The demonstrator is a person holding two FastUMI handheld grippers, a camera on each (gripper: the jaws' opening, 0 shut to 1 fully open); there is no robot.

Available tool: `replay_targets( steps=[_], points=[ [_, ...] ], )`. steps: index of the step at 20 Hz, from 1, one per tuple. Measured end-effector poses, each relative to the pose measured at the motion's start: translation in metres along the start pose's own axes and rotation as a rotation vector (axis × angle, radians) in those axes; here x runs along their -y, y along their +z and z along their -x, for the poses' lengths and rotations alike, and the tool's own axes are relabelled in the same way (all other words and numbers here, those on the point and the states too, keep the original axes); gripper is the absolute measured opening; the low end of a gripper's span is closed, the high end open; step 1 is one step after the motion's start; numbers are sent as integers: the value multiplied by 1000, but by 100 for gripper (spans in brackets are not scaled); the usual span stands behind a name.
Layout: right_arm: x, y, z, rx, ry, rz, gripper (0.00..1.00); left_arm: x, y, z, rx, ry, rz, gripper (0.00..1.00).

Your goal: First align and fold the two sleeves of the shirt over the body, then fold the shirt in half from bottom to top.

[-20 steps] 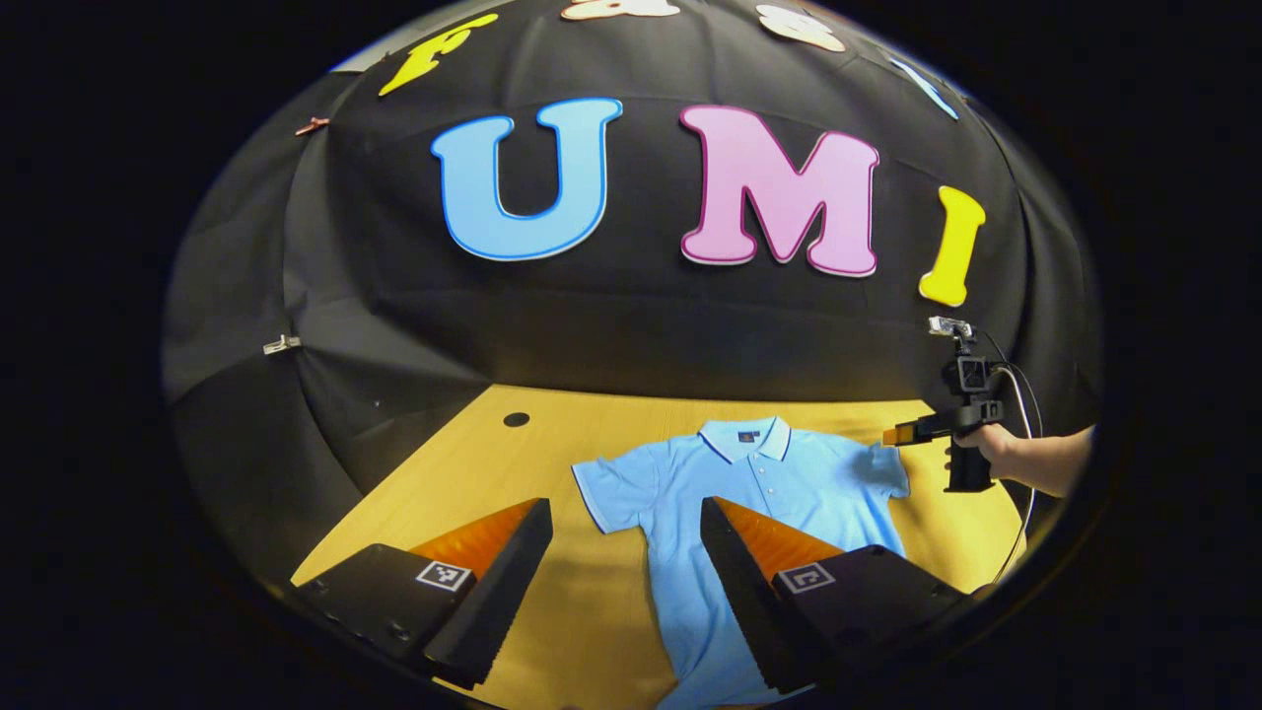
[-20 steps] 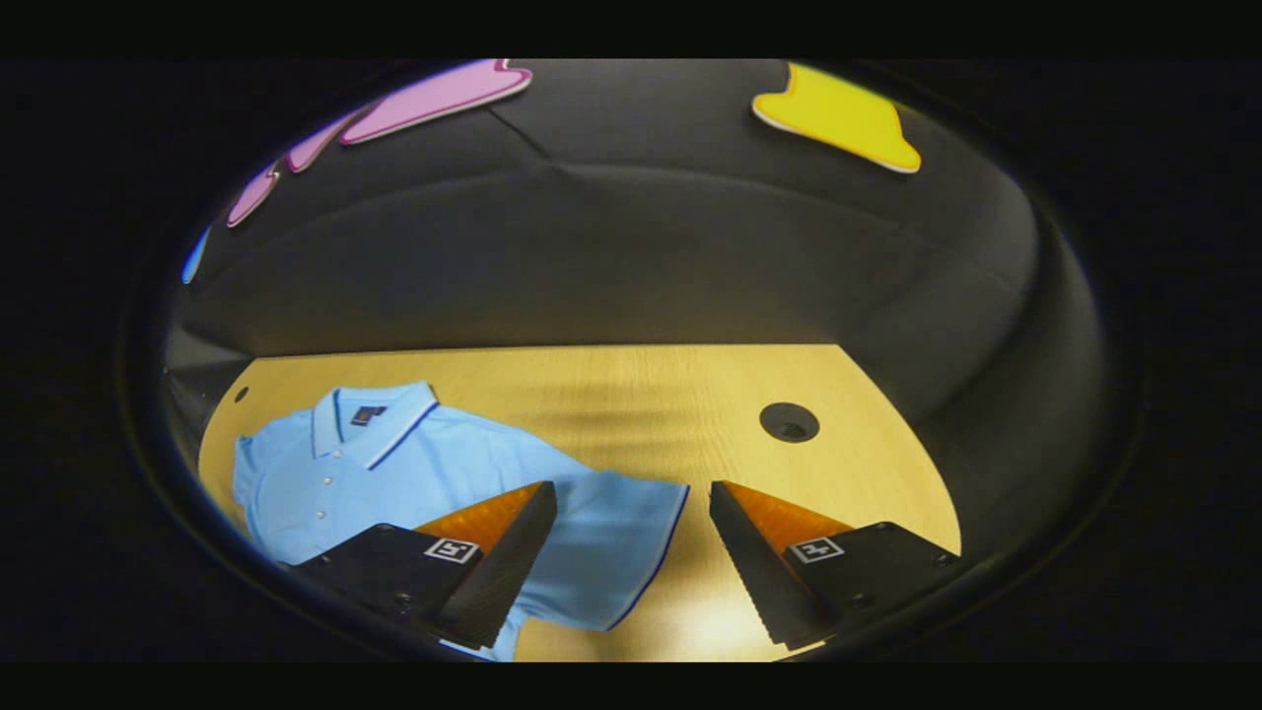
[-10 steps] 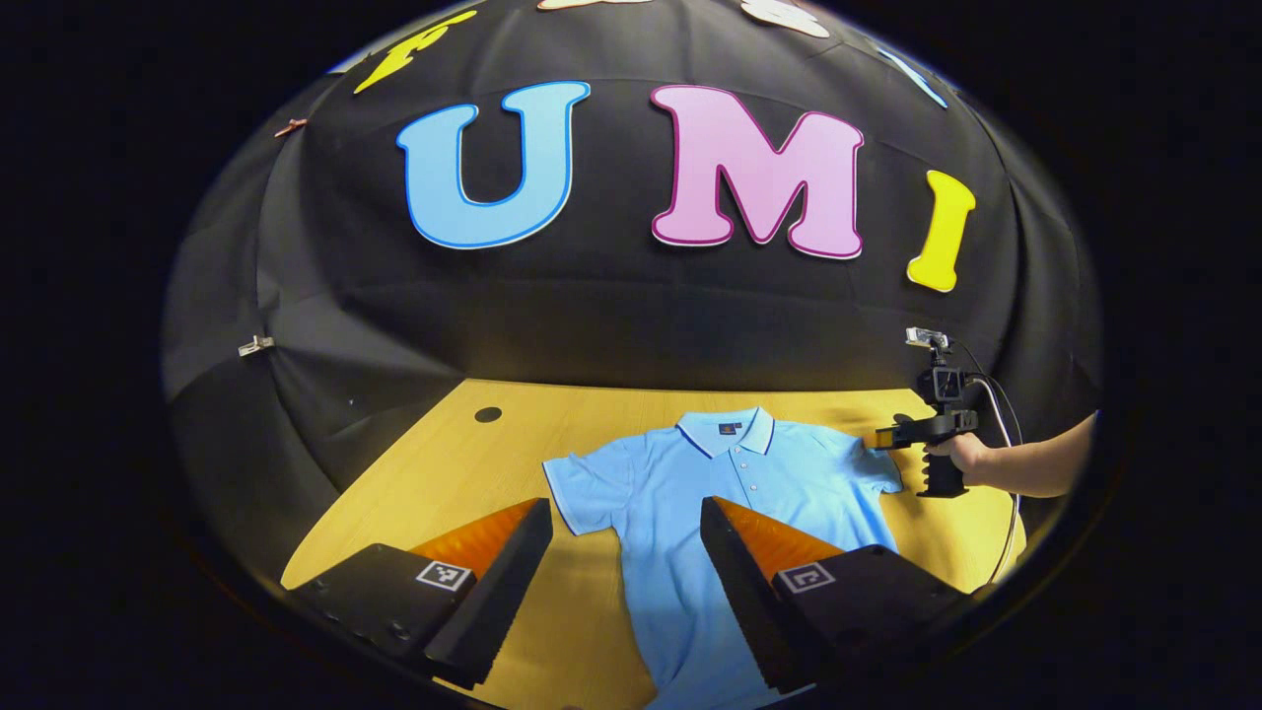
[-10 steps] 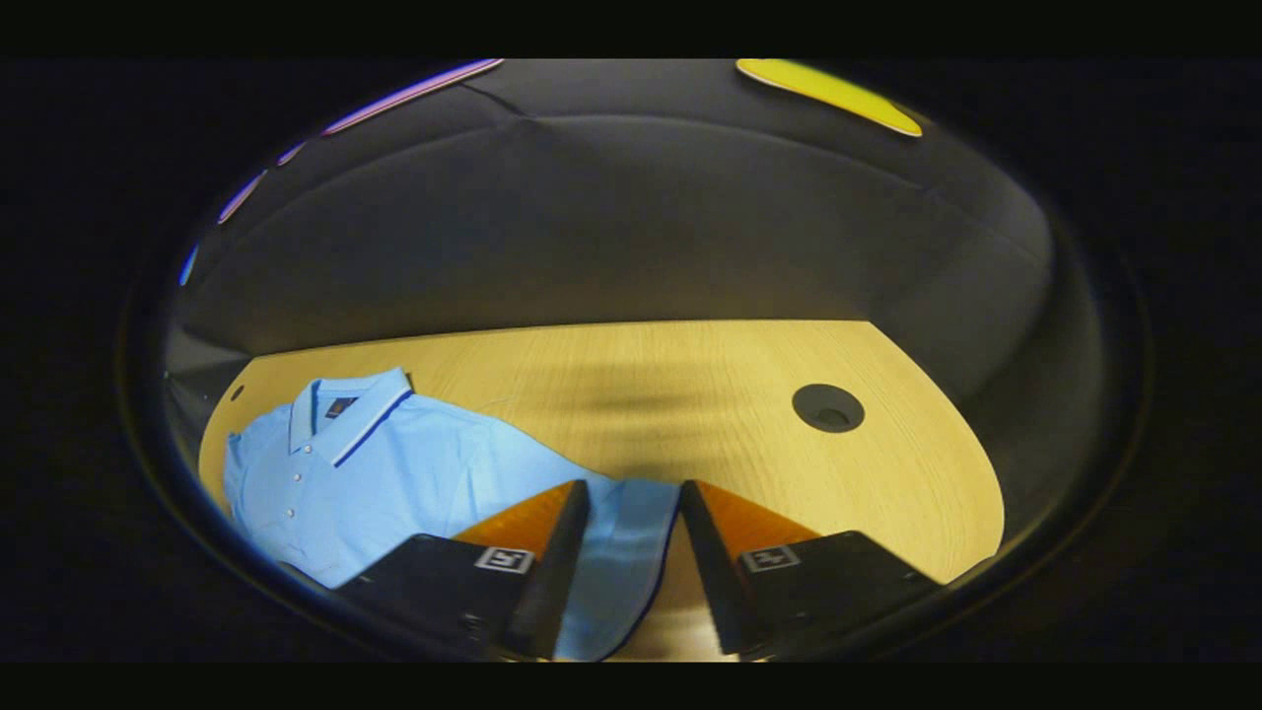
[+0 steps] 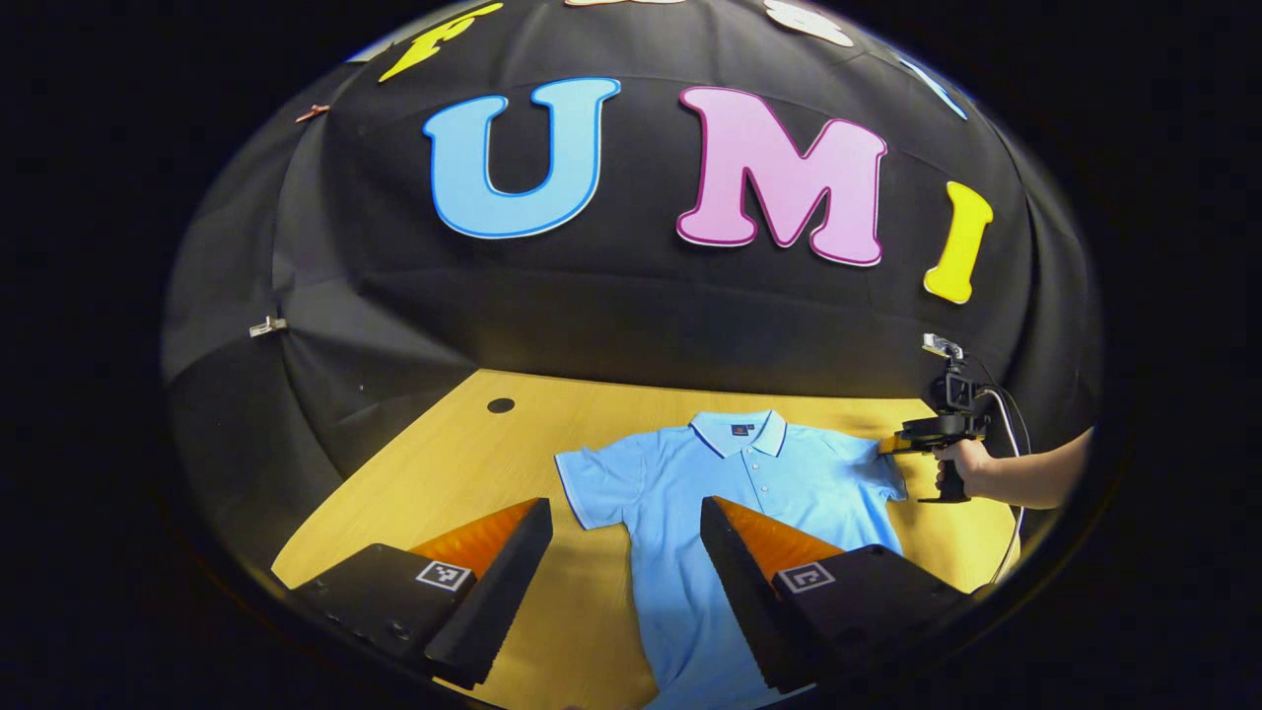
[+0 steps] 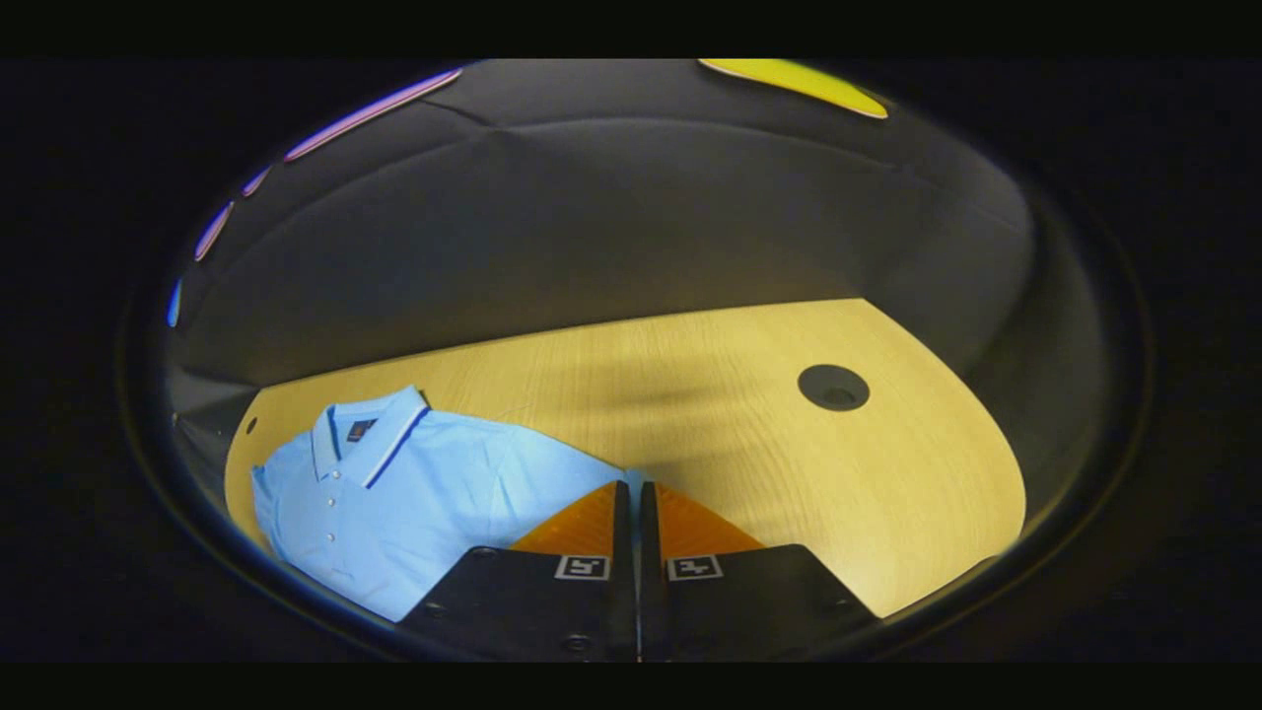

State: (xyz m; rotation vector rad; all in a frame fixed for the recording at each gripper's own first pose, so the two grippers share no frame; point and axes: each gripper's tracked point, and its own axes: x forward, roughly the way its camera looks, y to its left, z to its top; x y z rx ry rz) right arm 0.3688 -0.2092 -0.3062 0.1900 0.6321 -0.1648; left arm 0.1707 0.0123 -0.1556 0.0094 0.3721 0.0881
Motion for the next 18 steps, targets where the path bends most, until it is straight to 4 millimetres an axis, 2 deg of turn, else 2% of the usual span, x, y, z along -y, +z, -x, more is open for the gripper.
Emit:
replay_targets(
  steps=[1,2,3,4,6,7,8,9,12,13,14,15,16,17,18],
  points=[
    [-8,10,10,27,11,25,12,-4,-1,1,4,9,6,97],
    [-21,19,20,52,25,49,12,-8,-2,3,6,18,9,97],
    [-38,25,28,67,43,69,0,-13,-5,6,6,25,12,97],
    [-56,28,36,76,59,89,6,-17,-6,8,5,32,16,97],
    [-97,28,48,79,107,130,6,-24,-9,9,4,45,23,97],
    [-121,25,55,81,131,148,6,-28,-9,11,6,50,27,97],
    [-143,22,59,82,154,169,12,-31,-7,11,12,54,31,97],
    [-165,17,64,79,176,189,6,-34,-6,10,19,60,34,97],
    [-226,-8,70,53,243,214,12,-42,2,5,36,68,61,97],
    [-243,-17,71,46,262,221,6,-43,2,1,40,69,73,97],
    [-258,-24,72,45,279,227,15,-46,5,-2,44,68,85,97],
    [-273,-32,75,44,313,225,14,-48,7,-7,48,64,91,97],
    [-284,-37,78,48,335,225,32,-50,9,-12,51,61,91,97],
    [-293,-40,84,56,352,229,34,-53,10,-21,52,58,83,97],
    [-298,-41,92,66,372,227,60,-57,12,-30,51,56,70,97]
  ],
)
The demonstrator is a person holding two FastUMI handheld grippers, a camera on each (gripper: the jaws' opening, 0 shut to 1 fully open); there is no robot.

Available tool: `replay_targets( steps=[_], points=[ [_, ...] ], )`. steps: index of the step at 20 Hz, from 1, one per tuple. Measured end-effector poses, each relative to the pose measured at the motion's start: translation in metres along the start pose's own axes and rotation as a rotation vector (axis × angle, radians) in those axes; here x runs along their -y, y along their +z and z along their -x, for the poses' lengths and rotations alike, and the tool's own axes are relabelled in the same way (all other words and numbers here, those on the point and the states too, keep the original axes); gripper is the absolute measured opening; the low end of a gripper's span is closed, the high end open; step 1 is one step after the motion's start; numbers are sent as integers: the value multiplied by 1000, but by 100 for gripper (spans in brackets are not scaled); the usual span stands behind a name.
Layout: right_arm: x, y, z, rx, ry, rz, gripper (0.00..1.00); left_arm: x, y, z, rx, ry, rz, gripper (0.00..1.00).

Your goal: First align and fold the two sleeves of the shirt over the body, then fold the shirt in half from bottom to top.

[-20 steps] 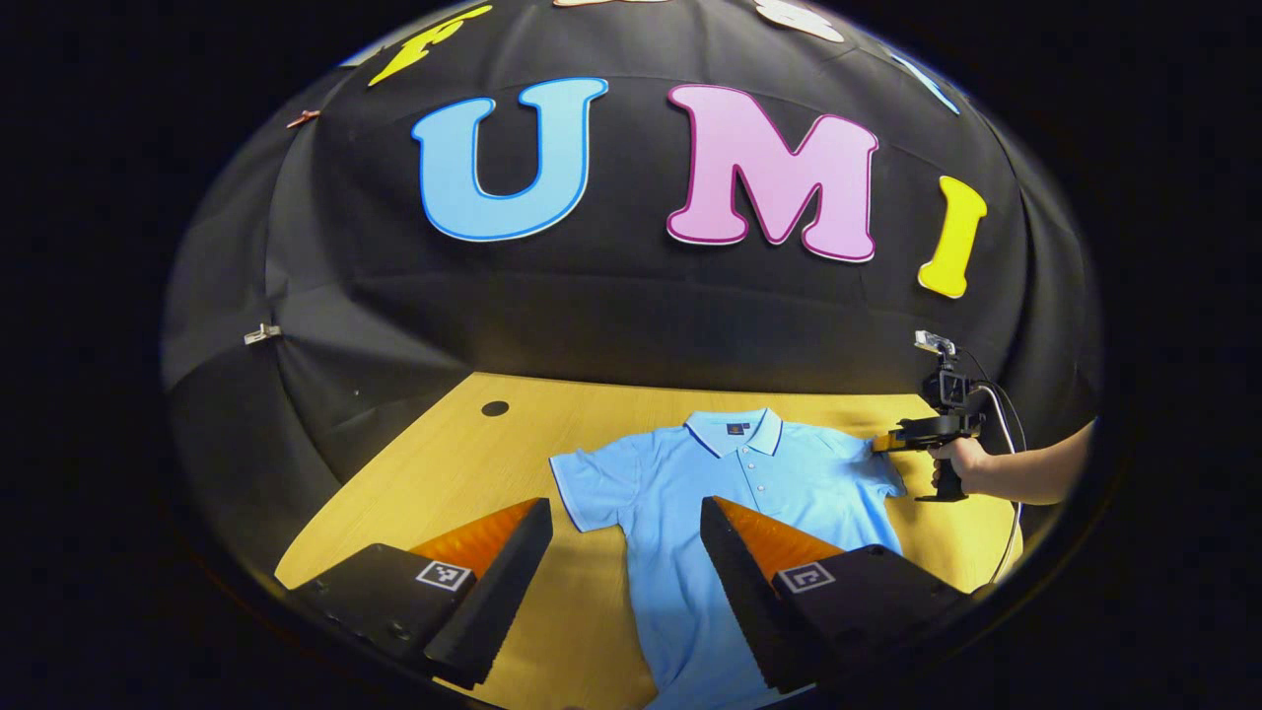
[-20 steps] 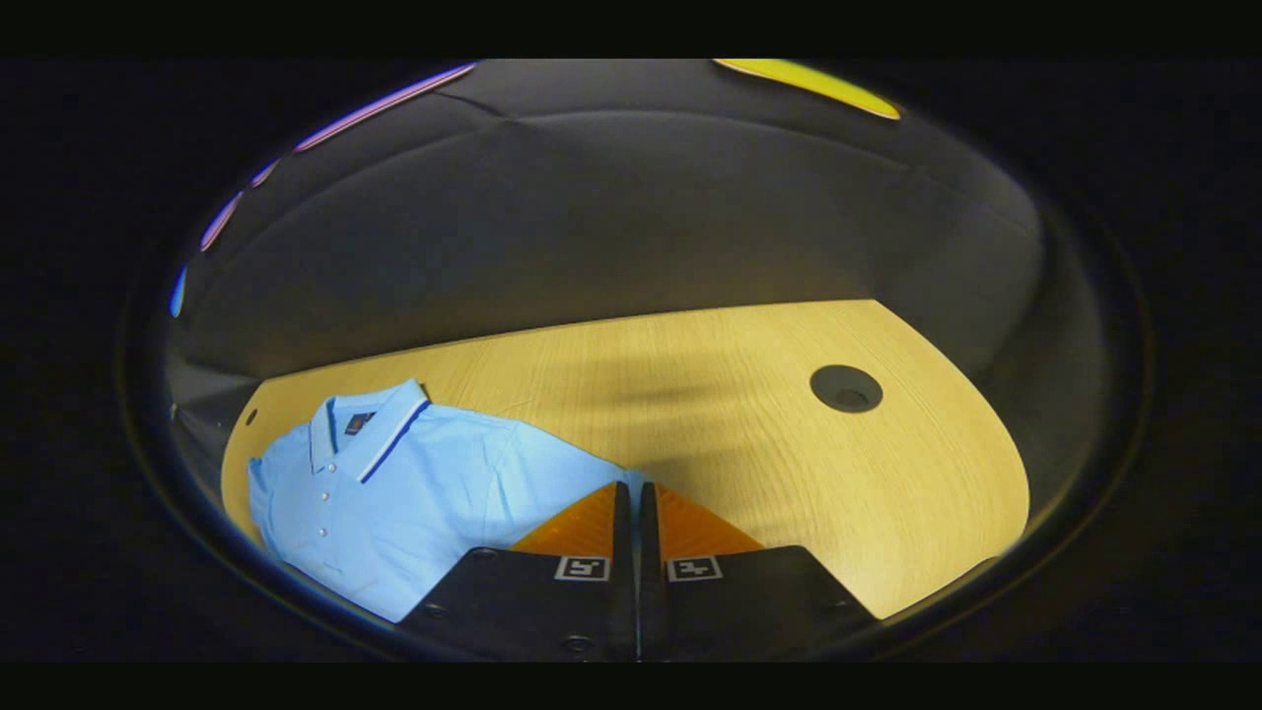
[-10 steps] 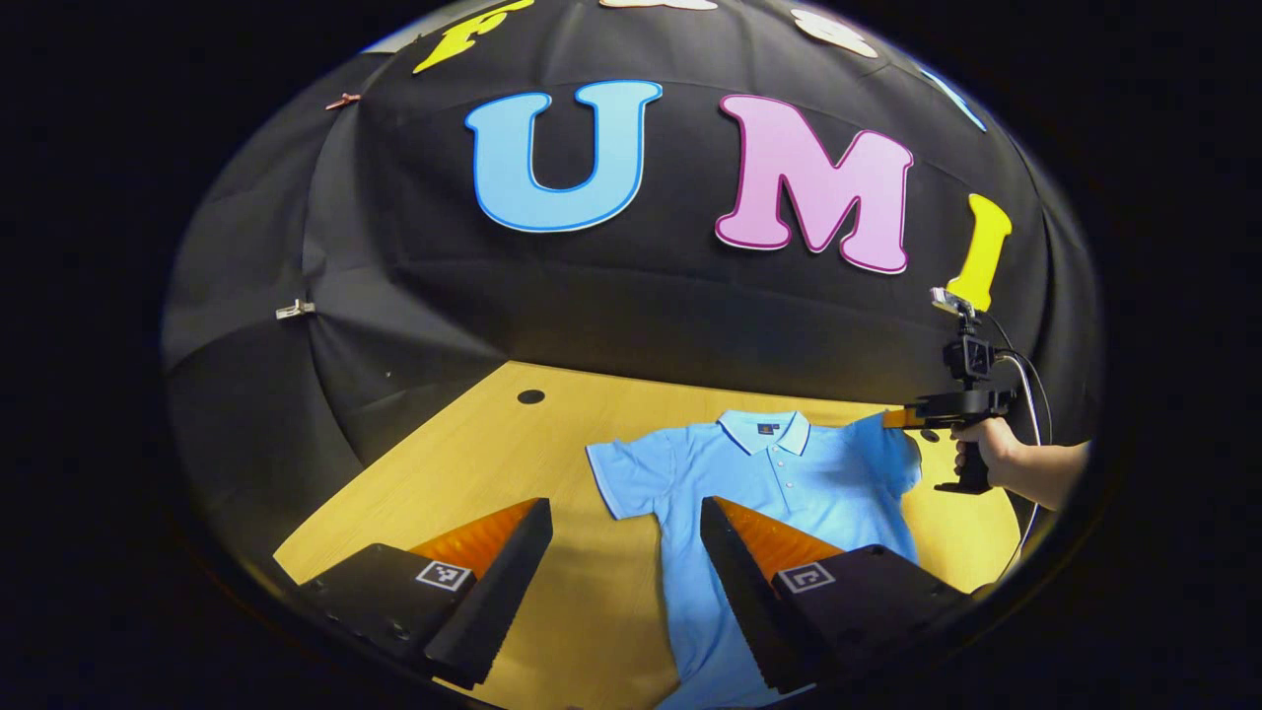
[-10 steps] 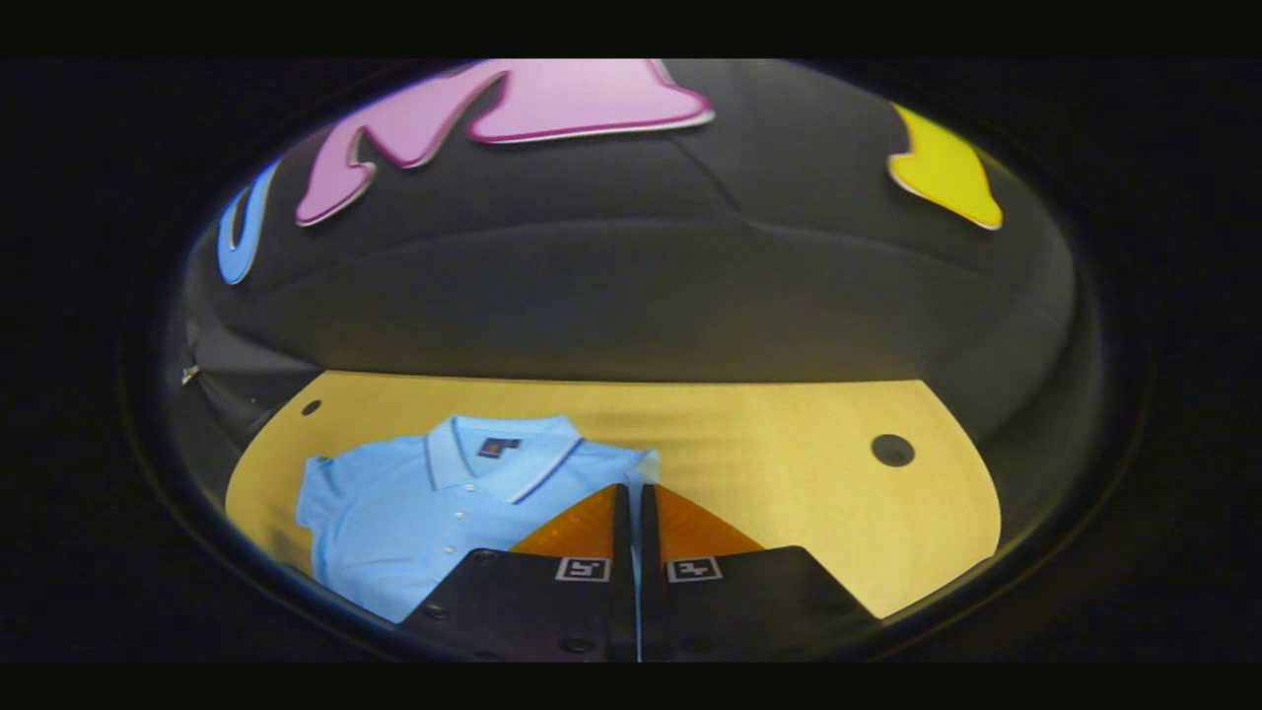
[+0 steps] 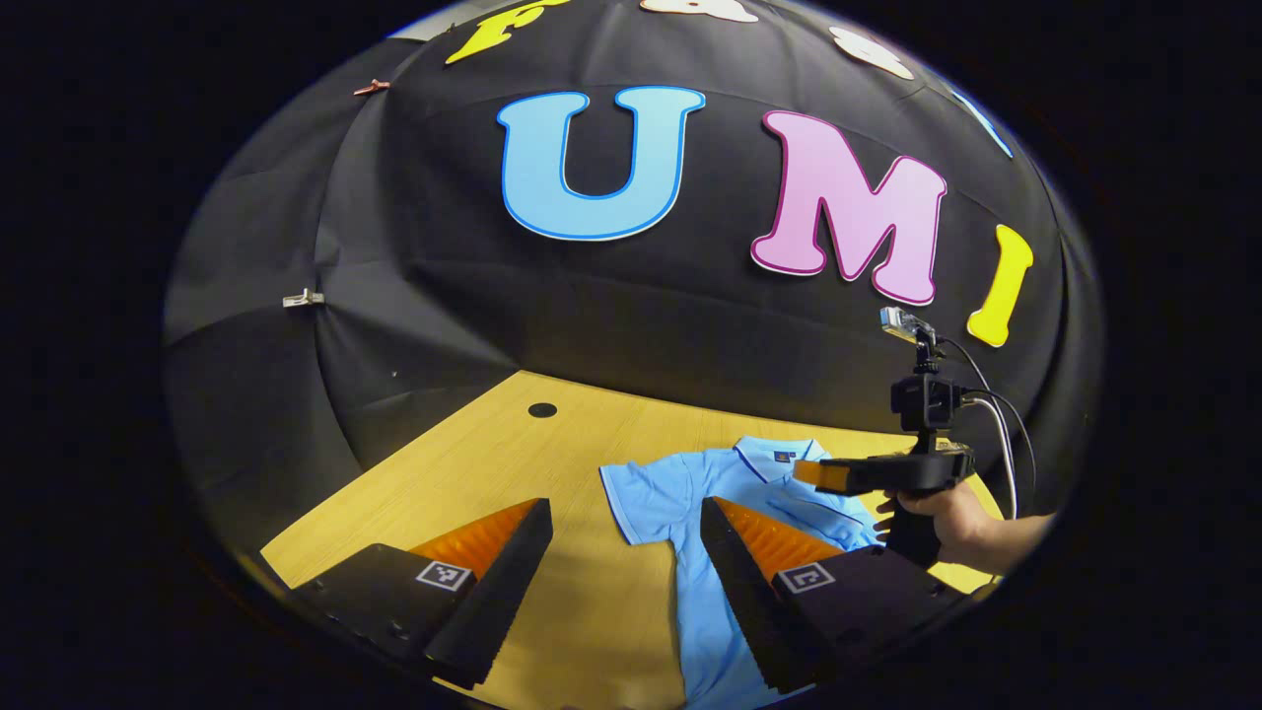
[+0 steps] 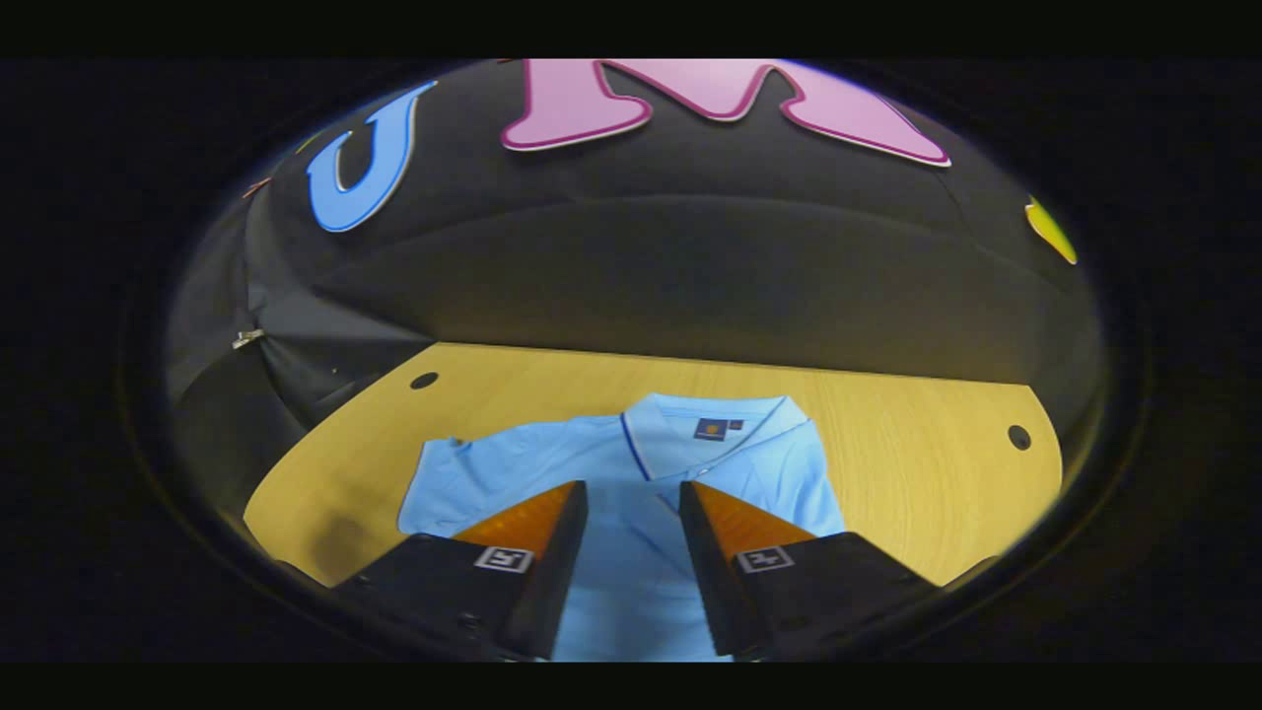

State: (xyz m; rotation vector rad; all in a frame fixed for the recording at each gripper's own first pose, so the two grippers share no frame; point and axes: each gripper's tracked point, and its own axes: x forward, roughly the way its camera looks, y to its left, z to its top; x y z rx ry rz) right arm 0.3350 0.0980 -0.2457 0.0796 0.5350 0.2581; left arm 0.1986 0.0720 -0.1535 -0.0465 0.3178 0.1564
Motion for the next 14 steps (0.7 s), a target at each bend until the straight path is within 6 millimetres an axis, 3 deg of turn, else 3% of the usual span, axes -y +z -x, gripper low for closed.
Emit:
replay_targets(
  steps=[2,4,6,11,14],
  points=[
    [0,-1,20,26,-1,-15,80,-4,3,-25,-3,-11,-33,100],
    [20,-5,44,40,-35,-20,98,-1,2,-57,-17,-47,-57,97],
    [47,-11,69,61,-86,5,98,9,-11,-90,-63,-100,-74,100],
    [102,-33,126,119,-185,42,93,11,-54,-190,-129,-98,-101,97],
    [126,-50,141,132,-223,-7,96,11,-67,-235,-173,-96,-68,97]
  ],
)
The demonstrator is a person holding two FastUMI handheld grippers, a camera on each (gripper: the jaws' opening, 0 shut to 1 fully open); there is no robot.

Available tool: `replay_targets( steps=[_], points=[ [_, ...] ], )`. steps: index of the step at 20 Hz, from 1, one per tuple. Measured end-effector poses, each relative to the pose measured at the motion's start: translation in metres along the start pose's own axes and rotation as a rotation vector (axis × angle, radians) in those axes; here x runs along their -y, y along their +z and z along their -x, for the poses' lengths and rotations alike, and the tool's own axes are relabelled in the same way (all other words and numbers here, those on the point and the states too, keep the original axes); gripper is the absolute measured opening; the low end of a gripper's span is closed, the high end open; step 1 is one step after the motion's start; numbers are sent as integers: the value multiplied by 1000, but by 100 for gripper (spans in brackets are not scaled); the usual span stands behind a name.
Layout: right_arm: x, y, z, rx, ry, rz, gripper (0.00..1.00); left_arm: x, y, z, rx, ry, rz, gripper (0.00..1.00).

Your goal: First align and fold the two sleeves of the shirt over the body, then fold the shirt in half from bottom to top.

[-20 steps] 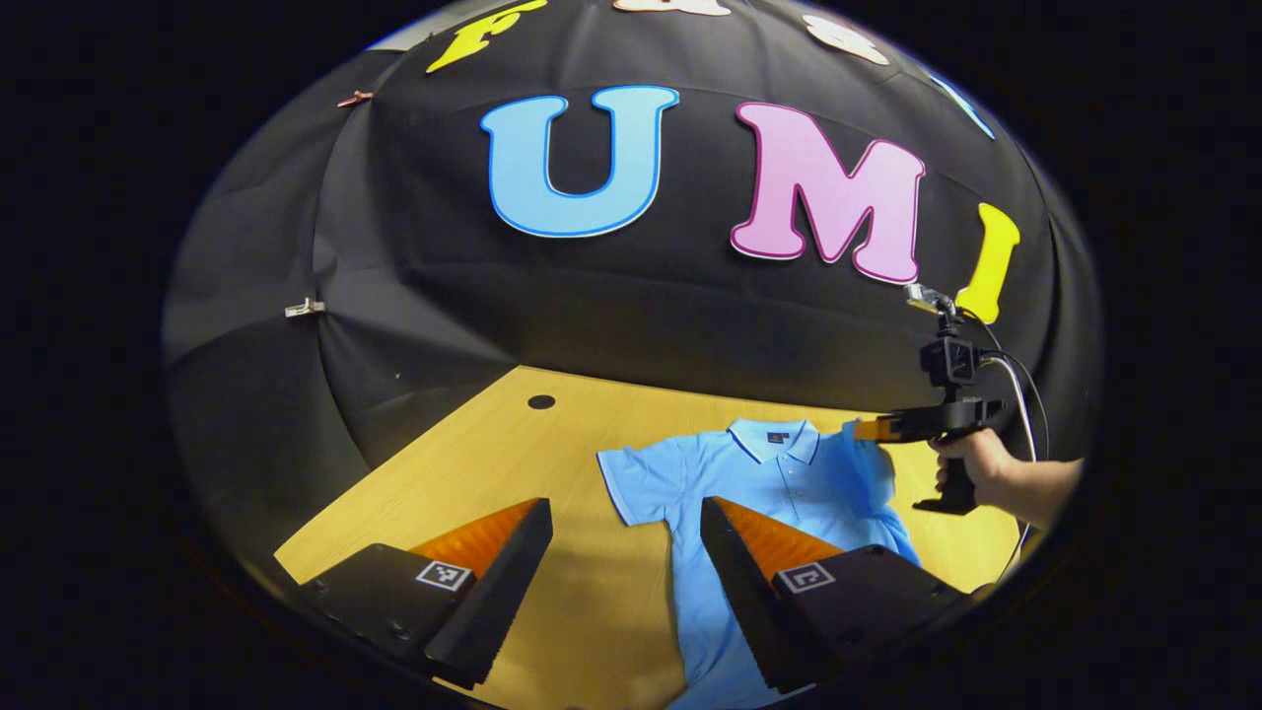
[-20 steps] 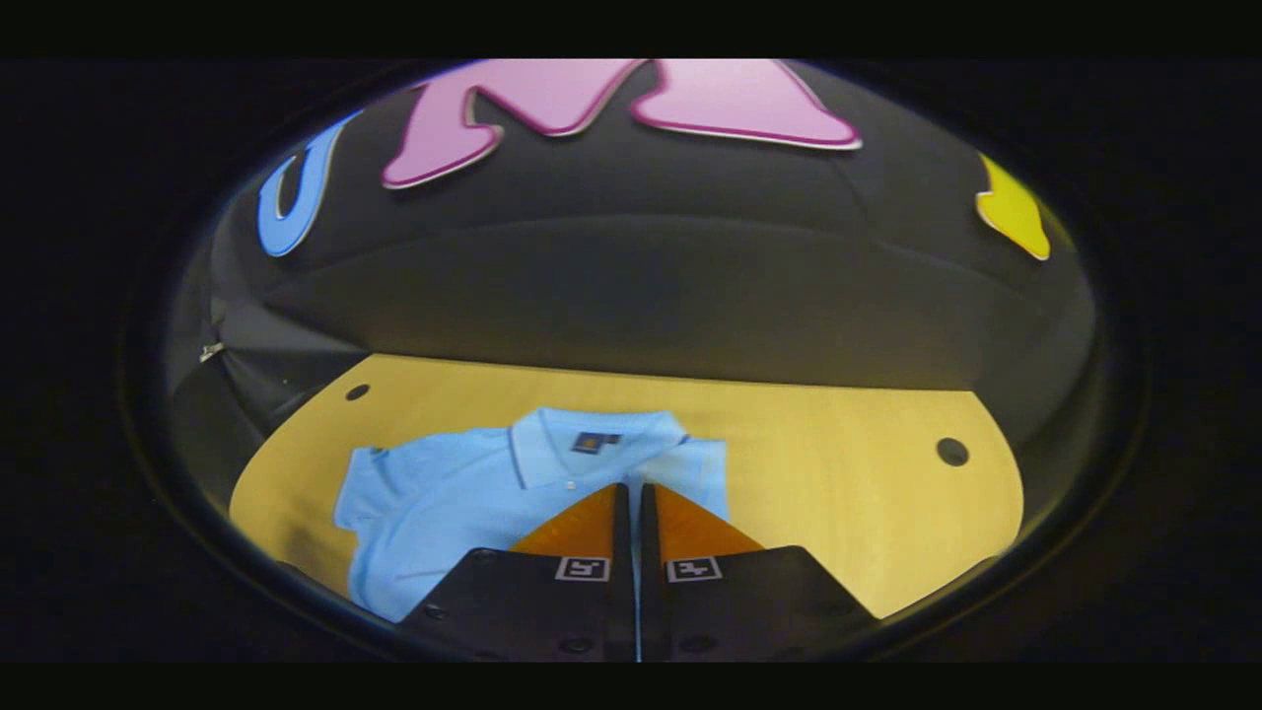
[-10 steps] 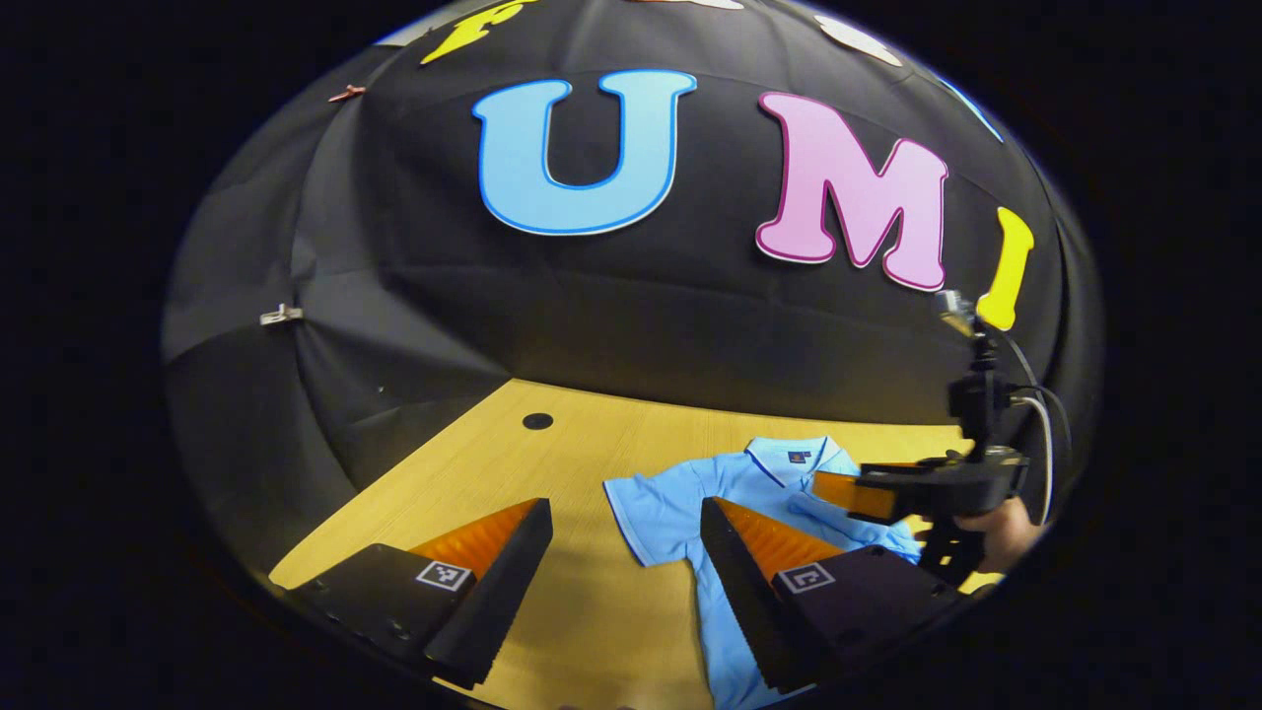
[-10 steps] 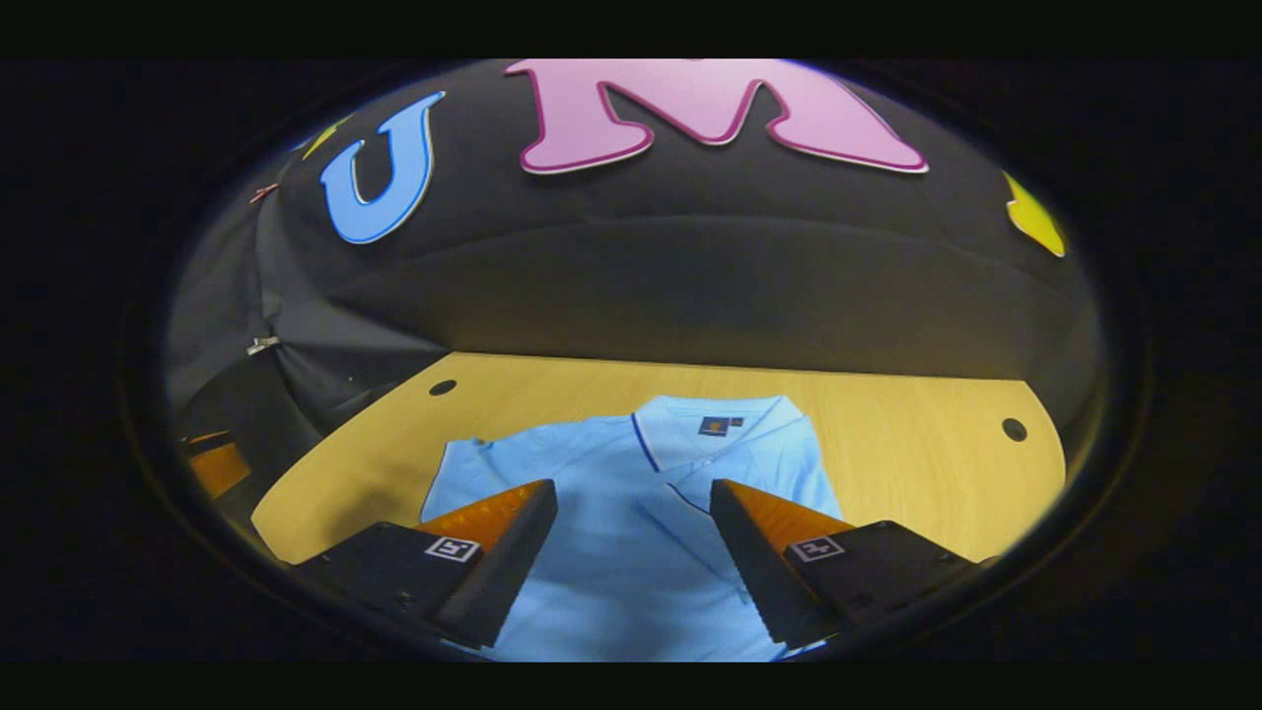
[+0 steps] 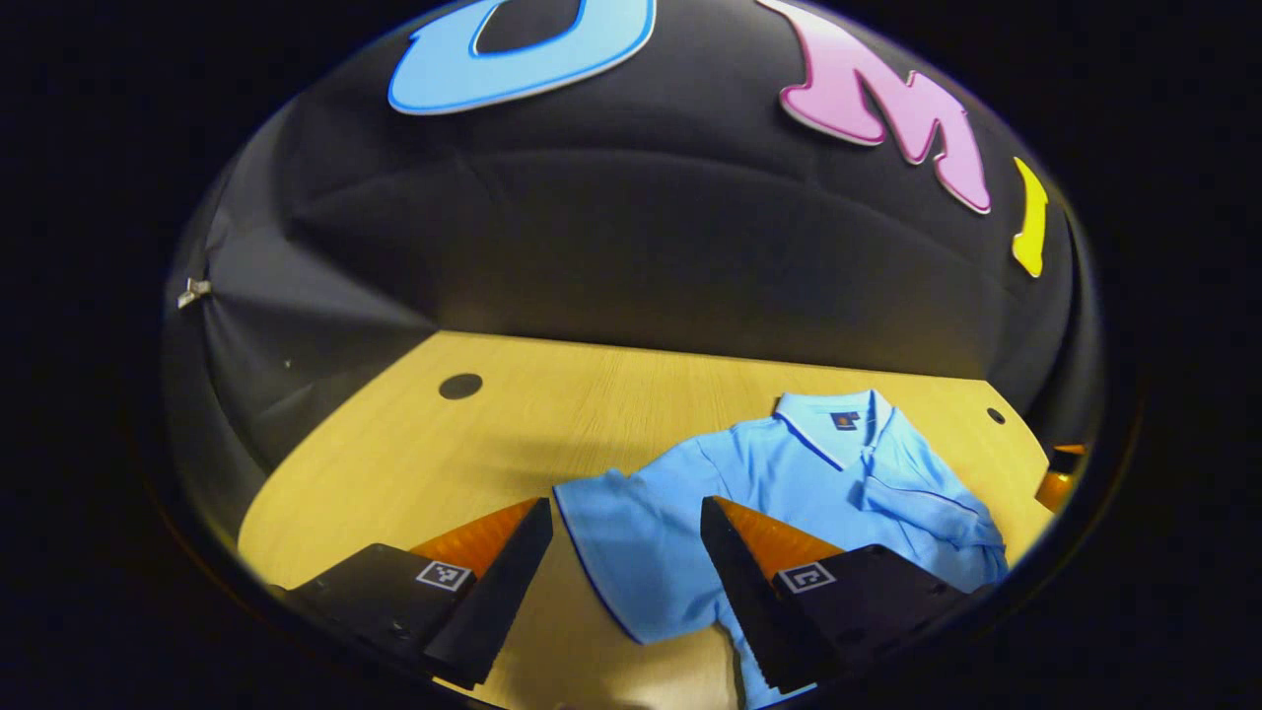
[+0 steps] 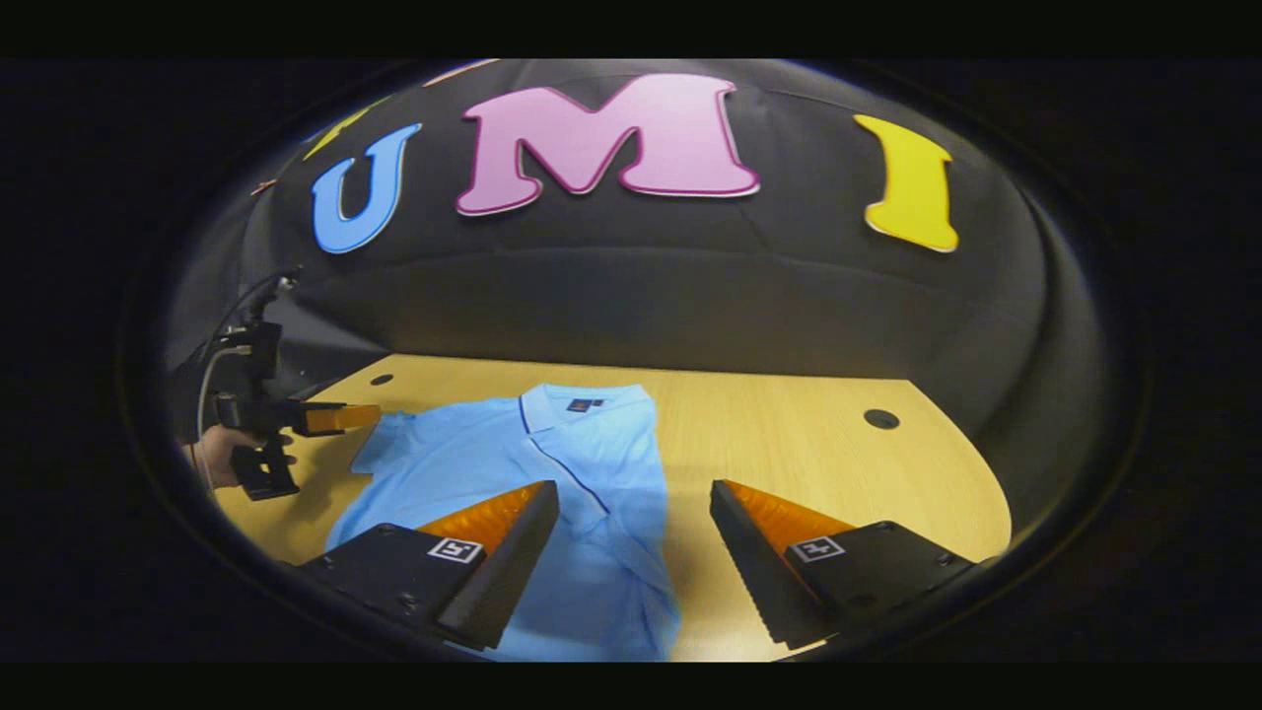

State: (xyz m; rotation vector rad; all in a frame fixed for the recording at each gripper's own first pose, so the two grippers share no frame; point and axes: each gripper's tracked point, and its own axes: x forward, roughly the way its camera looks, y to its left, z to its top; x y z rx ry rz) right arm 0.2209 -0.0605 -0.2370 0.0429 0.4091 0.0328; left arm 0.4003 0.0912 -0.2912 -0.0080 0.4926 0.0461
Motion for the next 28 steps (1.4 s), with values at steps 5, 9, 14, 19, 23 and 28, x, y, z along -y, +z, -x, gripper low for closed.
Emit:
replay_targets(
  steps=[5,9,14,19,23,28],
  points=[
    [32,-14,4,-23,-49,-40,96,-10,-18,-42,-109,48,-94,97],
    [38,-8,6,-12,-39,-115,96,-5,-29,-49,-167,41,-66,98],
    [42,-21,2,-45,-30,-121,96,12,-28,-53,-175,-30,-103,64],
    [36,-38,2,-61,-13,-134,99,24,-25,-58,-163,-40,-125,14],
    [46,-47,11,-62,-31,-130,98,29,-22,-51,-168,-14,-128,6],
    [61,-51,36,-67,-60,-182,99,100,8,-23,-103,-96,-86,6]
  ],
)
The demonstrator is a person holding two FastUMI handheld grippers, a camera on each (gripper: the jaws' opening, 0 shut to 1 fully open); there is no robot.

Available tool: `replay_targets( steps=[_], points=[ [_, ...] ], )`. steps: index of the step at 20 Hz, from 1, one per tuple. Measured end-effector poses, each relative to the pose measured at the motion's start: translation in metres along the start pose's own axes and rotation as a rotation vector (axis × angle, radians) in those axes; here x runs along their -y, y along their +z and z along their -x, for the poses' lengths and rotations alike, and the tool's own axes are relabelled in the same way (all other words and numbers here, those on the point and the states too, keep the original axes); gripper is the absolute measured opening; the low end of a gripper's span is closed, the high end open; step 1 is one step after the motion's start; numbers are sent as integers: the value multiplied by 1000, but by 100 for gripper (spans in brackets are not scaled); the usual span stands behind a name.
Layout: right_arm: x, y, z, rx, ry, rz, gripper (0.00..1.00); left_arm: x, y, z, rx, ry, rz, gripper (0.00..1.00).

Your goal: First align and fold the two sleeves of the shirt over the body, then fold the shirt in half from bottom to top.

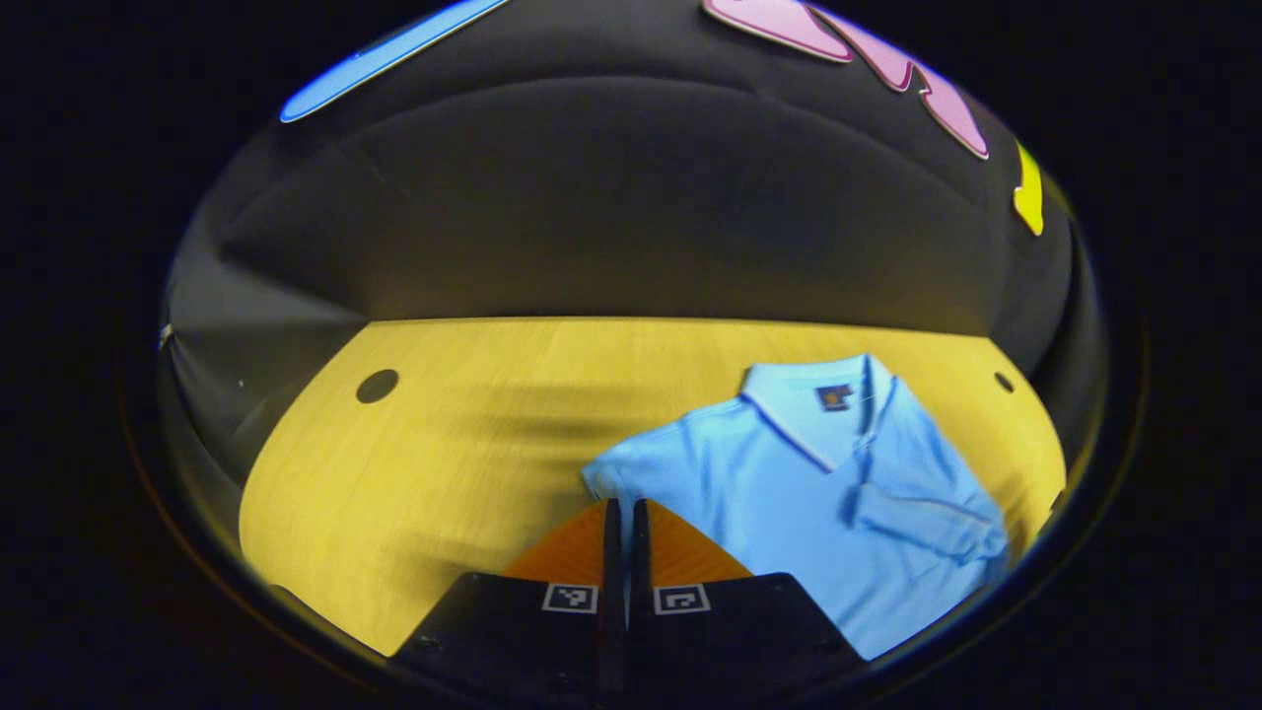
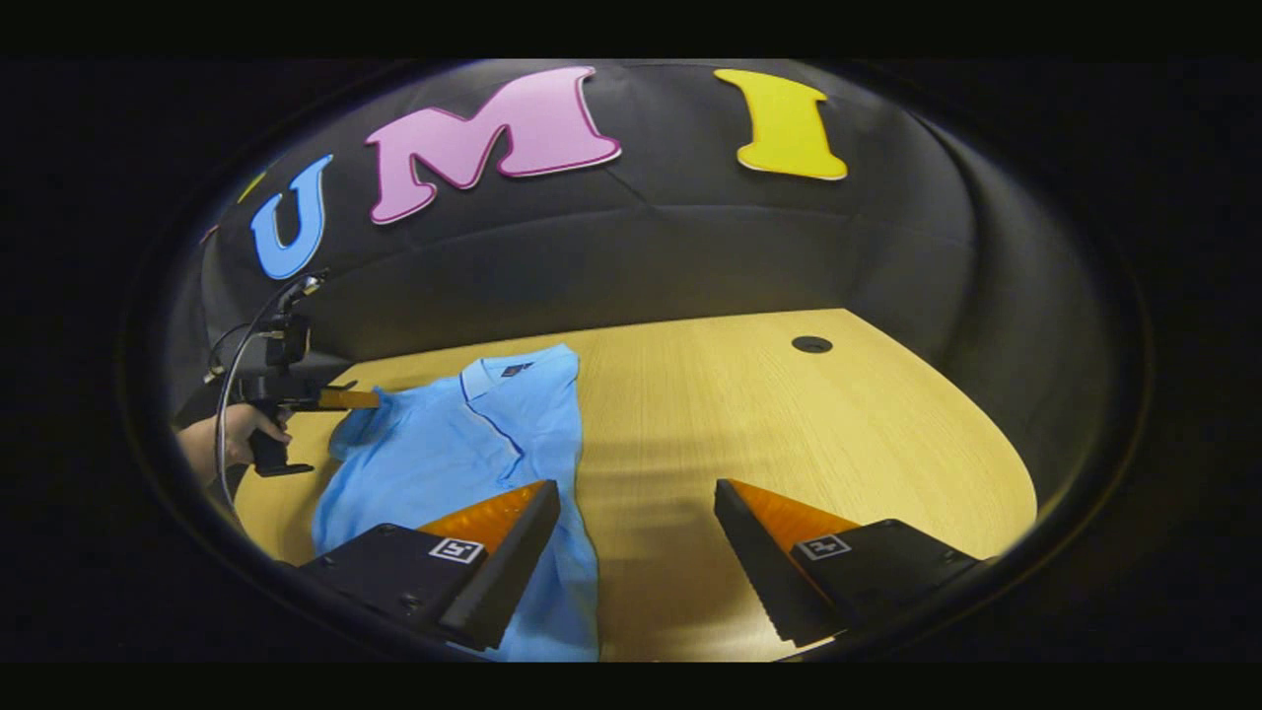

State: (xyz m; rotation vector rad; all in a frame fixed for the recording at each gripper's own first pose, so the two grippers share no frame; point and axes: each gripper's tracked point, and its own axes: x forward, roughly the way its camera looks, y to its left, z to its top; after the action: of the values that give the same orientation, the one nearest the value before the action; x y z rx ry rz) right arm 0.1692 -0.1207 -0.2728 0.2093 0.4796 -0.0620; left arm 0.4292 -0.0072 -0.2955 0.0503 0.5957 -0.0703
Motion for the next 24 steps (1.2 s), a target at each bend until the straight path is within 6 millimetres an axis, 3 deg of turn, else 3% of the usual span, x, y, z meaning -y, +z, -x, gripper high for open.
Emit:
replay_targets(
  steps=[5,8,10,13,15,19,21,24],
  points=[
    [12,-6,23,33,-40,31,98,114,12,20,6,-205,36,6],
    [11,-17,43,31,-40,6,98,159,7,33,3,-287,102,10],
    [12,-21,60,40,-49,-1,98,183,4,55,4,-367,112,46],
    [7,-34,91,28,-44,-13,98,175,1,100,58,-352,28,99],
    [1,-46,116,9,-39,-15,98,155,-12,144,87,-310,-62,98],
    [-20,-81,164,-62,-17,-41,98,112,-70,242,74,-249,-170,97],
    [-31,-105,184,-124,-2,-82,98,96,-115,284,22,-237,-144,97],
    [-52,-127,203,-174,24,-81,98,72,-188,314,-76,-197,-91,97]
  ],
)
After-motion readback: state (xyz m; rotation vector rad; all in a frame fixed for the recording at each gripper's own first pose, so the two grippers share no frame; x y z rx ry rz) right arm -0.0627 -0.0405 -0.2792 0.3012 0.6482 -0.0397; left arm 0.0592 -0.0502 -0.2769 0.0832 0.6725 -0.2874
